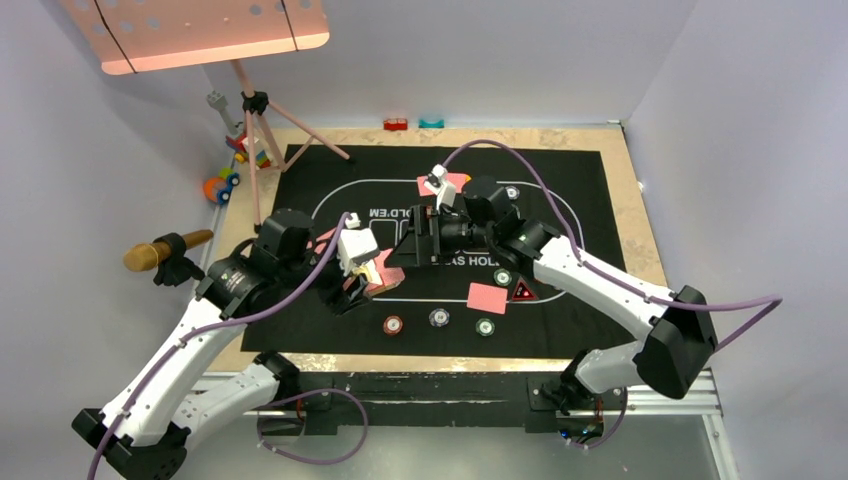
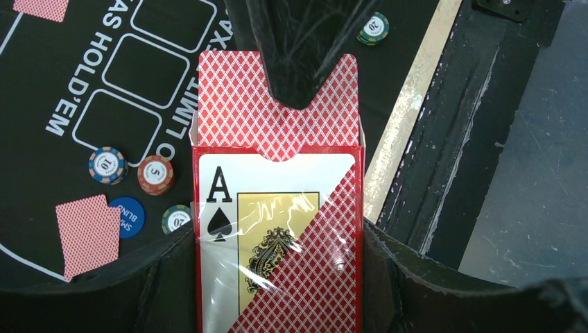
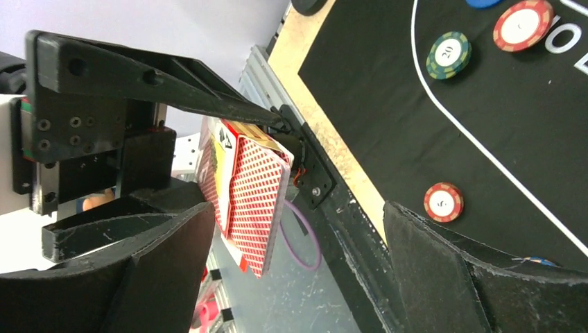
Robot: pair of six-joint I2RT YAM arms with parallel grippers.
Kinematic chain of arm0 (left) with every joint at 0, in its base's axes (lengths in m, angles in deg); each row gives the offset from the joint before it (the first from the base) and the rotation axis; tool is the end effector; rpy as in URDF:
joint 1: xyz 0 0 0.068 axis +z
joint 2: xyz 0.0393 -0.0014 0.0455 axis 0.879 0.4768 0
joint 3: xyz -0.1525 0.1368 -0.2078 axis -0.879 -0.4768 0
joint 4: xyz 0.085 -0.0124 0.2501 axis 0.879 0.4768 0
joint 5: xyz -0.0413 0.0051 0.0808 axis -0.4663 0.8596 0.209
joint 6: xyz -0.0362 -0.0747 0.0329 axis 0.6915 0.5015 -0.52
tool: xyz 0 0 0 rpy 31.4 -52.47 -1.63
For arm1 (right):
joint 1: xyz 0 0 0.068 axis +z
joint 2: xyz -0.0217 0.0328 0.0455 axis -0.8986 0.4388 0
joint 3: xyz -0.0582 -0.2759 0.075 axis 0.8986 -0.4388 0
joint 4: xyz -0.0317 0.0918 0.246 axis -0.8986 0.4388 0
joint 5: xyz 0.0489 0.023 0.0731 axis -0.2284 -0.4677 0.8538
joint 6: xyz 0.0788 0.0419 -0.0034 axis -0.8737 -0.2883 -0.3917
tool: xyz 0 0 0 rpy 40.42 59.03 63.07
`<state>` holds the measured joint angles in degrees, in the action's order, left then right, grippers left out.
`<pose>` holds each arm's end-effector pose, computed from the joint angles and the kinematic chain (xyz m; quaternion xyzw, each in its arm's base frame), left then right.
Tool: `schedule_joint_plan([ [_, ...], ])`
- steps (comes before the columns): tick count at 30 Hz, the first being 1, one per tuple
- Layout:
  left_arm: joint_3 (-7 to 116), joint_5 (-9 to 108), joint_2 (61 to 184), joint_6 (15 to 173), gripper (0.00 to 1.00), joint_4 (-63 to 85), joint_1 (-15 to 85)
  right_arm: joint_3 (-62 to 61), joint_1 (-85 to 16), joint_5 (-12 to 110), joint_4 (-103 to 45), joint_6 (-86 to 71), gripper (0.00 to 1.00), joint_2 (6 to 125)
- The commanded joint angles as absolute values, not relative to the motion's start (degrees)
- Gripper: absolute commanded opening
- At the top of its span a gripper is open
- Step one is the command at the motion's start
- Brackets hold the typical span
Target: Distribute texas hold em gaming equipment
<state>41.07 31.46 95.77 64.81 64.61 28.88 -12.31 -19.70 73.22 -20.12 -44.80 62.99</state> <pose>0.1286 -0.1245 0.3330 0.4615 0.7636 -0.2591 0.3700 0.2192 0.2728 0.3301 -0.1512 0.8051 0.5317 0.2149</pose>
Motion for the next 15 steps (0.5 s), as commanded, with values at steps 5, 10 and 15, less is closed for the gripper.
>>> schedule_joint_plan([
  [5, 44.2, 30.1, 95.1, 65.0, 0.0, 60.9, 29.3, -13.1, -16.1, 74.2, -28.6, -48.8, 0.97, 64.6],
  [10, 44.2, 30.0, 94.8, 65.0, 0.0, 61.3, 29.2, -13.4, -15.5, 73.5, -29.2, -50.2, 0.87, 66.9],
  [15, 44.0, 29.9, 94.3, 65.3, 0.0, 61.3, 29.2, -14.7, -15.5, 70.9, -27.7, -49.2, 0.8, 65.5],
])
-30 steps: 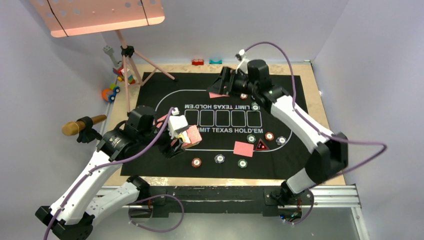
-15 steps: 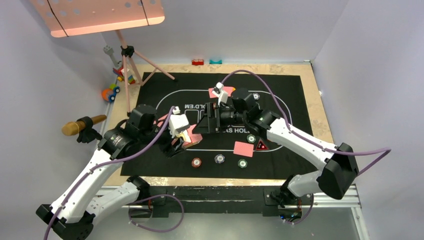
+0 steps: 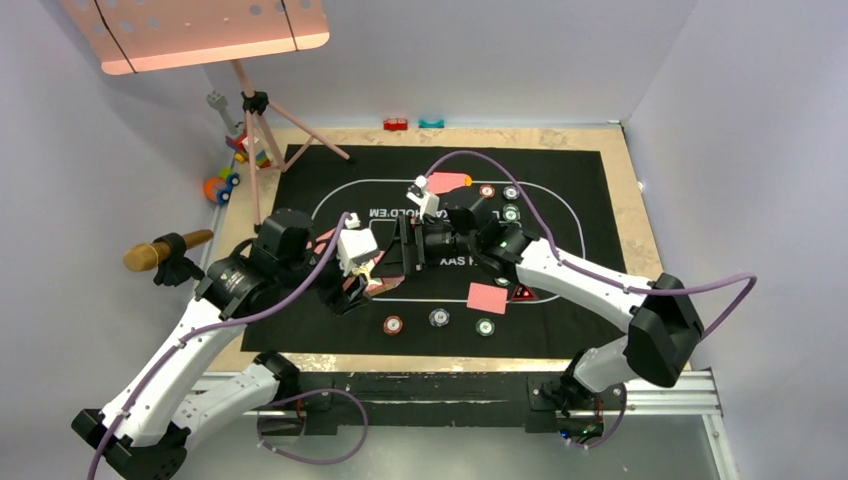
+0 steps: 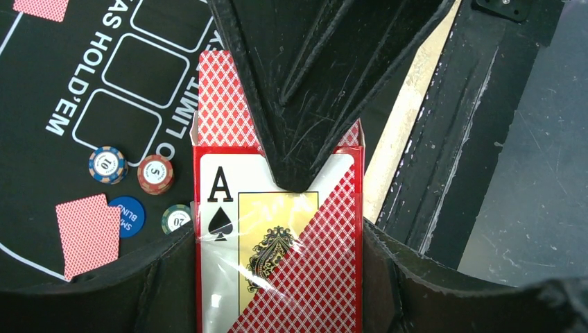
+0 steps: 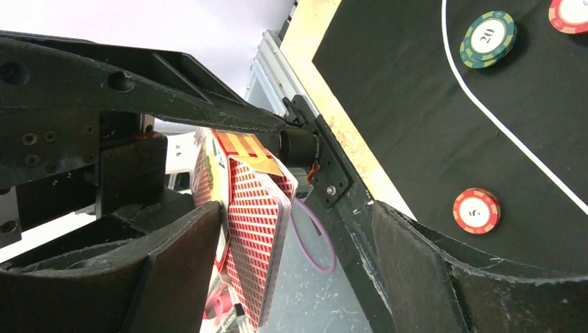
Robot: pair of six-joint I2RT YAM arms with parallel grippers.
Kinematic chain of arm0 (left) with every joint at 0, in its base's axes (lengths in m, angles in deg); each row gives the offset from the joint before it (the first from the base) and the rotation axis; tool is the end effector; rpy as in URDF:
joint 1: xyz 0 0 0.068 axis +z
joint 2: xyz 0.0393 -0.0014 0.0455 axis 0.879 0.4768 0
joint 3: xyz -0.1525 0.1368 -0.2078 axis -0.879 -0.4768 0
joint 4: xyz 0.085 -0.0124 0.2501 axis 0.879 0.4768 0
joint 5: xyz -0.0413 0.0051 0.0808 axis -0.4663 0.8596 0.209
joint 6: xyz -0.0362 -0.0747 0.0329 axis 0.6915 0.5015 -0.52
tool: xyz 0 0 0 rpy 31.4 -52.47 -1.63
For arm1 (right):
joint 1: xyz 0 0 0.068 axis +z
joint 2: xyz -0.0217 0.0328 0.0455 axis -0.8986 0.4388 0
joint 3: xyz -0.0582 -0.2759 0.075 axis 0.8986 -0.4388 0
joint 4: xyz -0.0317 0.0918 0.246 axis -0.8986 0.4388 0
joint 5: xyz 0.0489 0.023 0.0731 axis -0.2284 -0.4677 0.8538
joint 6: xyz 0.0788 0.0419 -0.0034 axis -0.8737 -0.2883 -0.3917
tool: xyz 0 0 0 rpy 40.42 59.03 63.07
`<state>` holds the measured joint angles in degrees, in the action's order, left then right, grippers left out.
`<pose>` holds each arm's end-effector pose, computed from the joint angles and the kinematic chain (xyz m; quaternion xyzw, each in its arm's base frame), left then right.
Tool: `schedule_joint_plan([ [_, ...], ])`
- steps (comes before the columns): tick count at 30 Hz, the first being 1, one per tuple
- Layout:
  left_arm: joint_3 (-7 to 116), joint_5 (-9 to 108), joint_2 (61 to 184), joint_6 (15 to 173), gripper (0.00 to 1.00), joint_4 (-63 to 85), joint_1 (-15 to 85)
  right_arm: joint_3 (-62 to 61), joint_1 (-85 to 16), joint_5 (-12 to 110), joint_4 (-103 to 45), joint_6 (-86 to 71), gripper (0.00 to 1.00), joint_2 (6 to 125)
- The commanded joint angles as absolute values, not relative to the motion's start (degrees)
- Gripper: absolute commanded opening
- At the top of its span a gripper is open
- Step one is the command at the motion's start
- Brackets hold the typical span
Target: Distribute texas hold em gaming equipment
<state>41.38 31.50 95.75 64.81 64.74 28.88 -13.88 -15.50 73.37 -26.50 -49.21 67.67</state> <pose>0.1284 -0.1243 0.3346 0.4614 0.7629 -0.2589 0.3716 0.2124 0.3039 0.3065 -0.1507 0.8045 0.5475 0.1742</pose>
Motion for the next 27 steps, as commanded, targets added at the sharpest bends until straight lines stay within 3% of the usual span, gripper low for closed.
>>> schedule_joint_plan([
  [1, 43.9, 29.8, 94.3, 65.3, 0.0, 61.3, 29.2, -14.9, -15.5, 70.7, -27.6, -49.3, 0.79, 65.0],
  [13, 44.3, 29.4, 94.3, 65.8, 0.0, 60.9, 29.3, -17.3, -16.6, 68.4, -26.4, -49.8, 0.62, 61.6],
  [20, 44.7, 29.3, 94.7, 65.8, 0.0, 61.0, 29.2, -17.9, -18.1, 68.8, -26.1, -49.8, 0.44, 60.2],
  [27, 44.8, 29.3, 94.8, 65.7, 0.0, 61.2, 29.2, -18.0, -20.5, 69.0, -24.3, -49.1, 0.33, 57.8],
])
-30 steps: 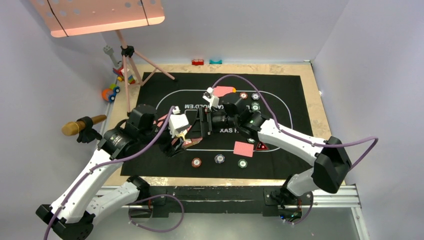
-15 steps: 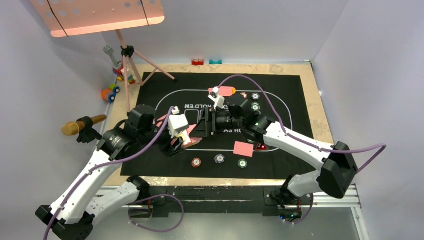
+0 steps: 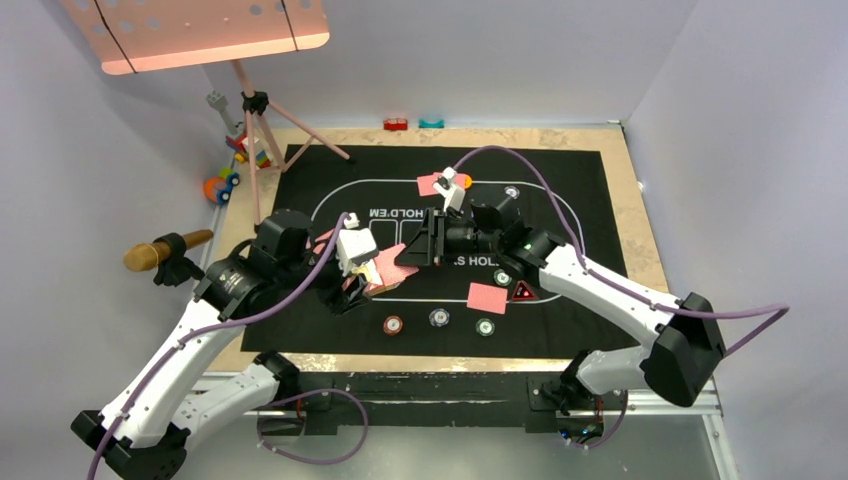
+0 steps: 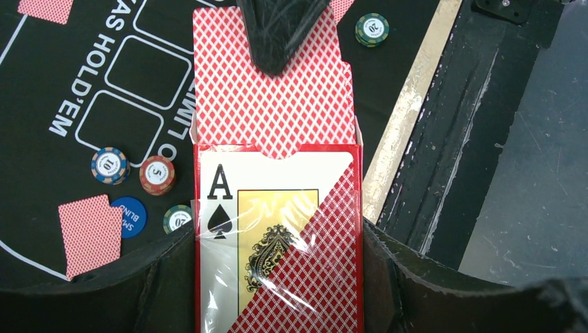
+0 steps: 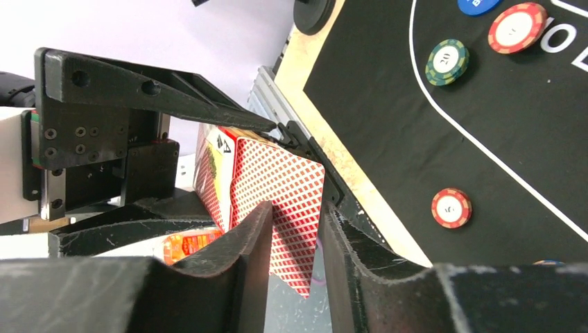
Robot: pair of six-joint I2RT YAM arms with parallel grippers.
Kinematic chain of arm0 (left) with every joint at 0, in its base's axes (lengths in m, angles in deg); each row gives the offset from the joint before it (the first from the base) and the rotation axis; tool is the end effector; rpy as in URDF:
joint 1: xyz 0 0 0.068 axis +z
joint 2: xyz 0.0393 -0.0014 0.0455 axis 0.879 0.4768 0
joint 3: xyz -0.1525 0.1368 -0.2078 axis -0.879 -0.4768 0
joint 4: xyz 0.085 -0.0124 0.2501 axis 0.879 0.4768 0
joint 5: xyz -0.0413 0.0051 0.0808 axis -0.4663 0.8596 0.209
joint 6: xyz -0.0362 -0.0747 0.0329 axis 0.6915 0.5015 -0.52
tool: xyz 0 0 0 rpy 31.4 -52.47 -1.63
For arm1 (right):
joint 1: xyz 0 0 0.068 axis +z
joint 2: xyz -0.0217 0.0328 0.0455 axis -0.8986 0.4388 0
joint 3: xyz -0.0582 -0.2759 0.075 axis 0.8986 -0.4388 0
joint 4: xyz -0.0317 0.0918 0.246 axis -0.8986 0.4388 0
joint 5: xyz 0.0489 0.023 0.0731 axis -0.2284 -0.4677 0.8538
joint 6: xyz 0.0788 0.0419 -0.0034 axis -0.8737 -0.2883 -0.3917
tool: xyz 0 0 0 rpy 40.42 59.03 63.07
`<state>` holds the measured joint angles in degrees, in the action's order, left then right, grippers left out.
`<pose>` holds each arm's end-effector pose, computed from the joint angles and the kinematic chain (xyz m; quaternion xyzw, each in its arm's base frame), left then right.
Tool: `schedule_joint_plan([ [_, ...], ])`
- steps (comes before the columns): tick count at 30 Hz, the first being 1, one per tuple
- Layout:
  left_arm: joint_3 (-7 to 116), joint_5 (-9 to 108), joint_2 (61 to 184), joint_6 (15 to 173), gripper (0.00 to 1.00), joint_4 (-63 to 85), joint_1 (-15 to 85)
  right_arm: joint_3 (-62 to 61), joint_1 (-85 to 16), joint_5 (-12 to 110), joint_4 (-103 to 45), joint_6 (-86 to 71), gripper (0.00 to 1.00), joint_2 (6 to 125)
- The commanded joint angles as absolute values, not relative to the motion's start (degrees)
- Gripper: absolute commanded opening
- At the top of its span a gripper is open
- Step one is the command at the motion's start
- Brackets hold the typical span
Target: Distribute texas hold em gaming equipment
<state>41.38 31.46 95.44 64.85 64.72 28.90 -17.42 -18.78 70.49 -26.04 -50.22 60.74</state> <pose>0.1274 -0.1237 0.3355 0.4611 0.7617 -0.2593 0.3741 0.2124 0.2692 0.3212 -0.1129 0.8011 0.5455 0.2189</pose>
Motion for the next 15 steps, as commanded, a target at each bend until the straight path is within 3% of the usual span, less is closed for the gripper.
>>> schedule_joint_plan([
  [1, 44.8, 29.3, 94.8, 65.7, 0.0, 61.2, 29.3, -18.1, -20.9, 69.1, -24.1, -49.2, 0.31, 57.3],
  [7, 44.7, 29.3, 94.6, 65.7, 0.0, 61.3, 29.2, -18.4, -23.8, 70.3, -23.5, -49.8, 0.15, 53.7],
  [15, 44.6, 29.6, 94.3, 65.8, 0.0, 61.4, 29.3, -17.2, -27.0, 70.9, -21.3, -50.2, 0.0, 49.3],
])
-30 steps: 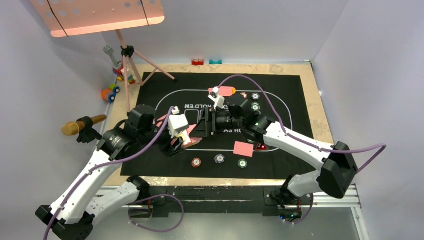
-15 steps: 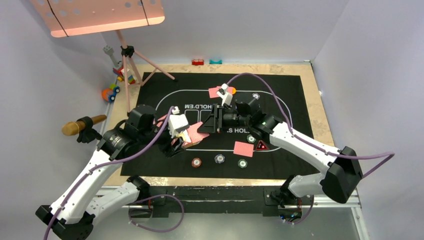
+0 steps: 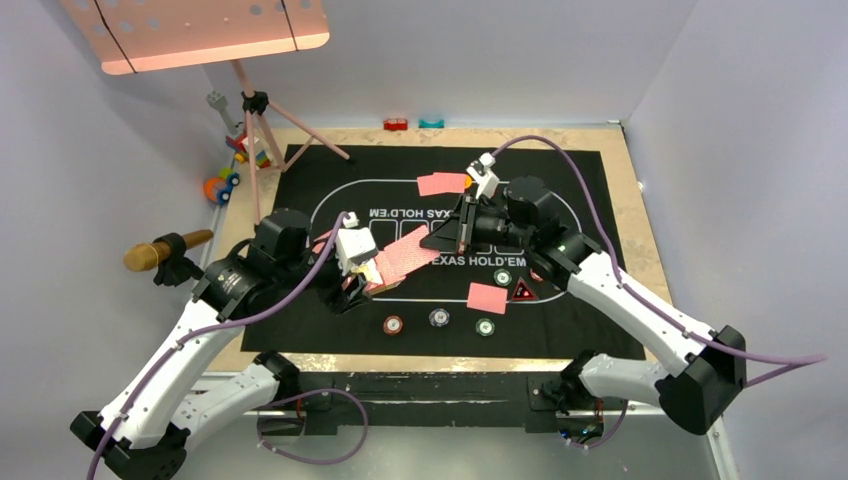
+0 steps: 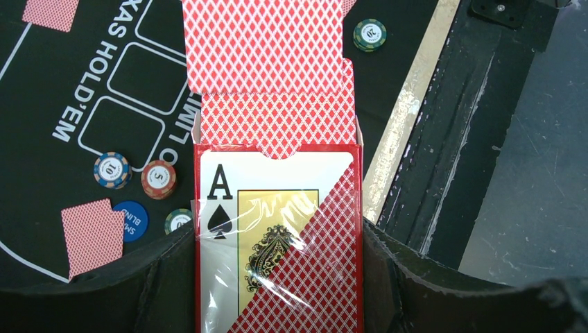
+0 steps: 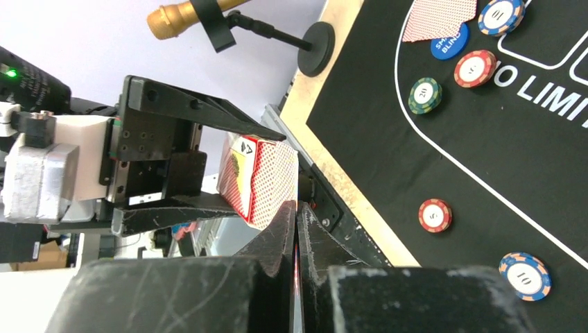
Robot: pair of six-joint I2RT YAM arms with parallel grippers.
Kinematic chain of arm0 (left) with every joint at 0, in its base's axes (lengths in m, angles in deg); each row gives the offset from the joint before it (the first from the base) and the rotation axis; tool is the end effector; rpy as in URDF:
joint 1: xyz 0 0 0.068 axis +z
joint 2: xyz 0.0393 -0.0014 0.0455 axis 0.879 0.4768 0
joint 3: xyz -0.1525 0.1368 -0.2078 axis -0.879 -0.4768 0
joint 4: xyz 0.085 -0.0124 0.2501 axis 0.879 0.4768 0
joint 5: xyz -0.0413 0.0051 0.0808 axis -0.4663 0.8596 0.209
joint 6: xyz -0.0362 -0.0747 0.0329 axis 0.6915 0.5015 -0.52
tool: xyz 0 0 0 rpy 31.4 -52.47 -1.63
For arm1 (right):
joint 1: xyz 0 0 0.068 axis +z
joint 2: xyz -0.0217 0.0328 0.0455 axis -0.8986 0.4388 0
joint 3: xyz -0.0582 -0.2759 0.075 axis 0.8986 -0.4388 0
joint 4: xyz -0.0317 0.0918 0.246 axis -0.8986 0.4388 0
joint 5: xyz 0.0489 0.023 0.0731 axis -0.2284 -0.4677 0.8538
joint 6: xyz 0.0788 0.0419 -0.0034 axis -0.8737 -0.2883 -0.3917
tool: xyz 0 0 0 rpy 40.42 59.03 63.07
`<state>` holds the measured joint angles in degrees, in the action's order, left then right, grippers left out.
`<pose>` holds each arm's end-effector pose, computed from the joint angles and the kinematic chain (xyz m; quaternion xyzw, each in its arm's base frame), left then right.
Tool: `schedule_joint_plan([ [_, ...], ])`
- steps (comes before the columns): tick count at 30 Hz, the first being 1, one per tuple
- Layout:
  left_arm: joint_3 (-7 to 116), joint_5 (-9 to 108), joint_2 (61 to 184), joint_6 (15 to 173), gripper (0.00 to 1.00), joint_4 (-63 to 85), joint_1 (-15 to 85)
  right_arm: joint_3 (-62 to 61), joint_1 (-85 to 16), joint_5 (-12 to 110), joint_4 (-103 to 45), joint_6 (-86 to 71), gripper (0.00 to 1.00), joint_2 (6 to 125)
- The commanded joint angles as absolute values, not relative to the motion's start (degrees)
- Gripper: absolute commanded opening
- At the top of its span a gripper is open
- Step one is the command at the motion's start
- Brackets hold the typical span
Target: Distribute texas hold em gaming equipment
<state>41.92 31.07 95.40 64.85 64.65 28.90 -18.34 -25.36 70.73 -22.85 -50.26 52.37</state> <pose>0.1269 -0.1239 0.3391 0.4622 0.7579 -0.2624 0.3784 0.2135 0.2208 0.3517 -0.0773 0.7858 0.5495 0.2731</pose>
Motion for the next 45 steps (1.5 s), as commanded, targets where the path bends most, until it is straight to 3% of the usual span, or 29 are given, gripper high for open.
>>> schedule_joint_plan([
  [1, 44.6, 29.6, 94.2, 65.8, 0.0, 61.3, 29.2, -17.0, -27.7, 70.6, -20.3, -49.7, 0.0, 48.5],
  [7, 44.6, 29.6, 94.0, 65.7, 0.0, 61.8, 29.3, -18.8, -34.2, 68.5, -12.1, -45.8, 0.0, 44.5],
  [11, 44.6, 29.6, 93.9, 65.6, 0.0, 62.0, 29.3, -30.5, -39.7, 64.9, -12.2, -43.9, 0.0, 43.7],
  [20, 44.8, 29.5, 93.6, 65.4, 0.0, 62.5, 29.3, -42.4, -41.8, 56.2, -17.4, -43.0, 0.0, 50.0],
  [28, 44.6, 29.4, 93.7, 65.4, 0.0, 62.4, 29.3, -44.4, -42.1, 51.4, -15.3, -43.7, 0.01, 48.8],
  [37, 44.8, 29.0, 94.1, 65.6, 0.0, 62.0, 29.3, -42.7, -42.1, 53.4, -6.9, -43.0, 0.48, 46.7],
  [45, 44.8, 28.7, 94.5, 65.5, 0.0, 62.0, 29.3, -32.4, -42.0, 46.0, 4.7, -40.1, 0.67, 41.1],
])
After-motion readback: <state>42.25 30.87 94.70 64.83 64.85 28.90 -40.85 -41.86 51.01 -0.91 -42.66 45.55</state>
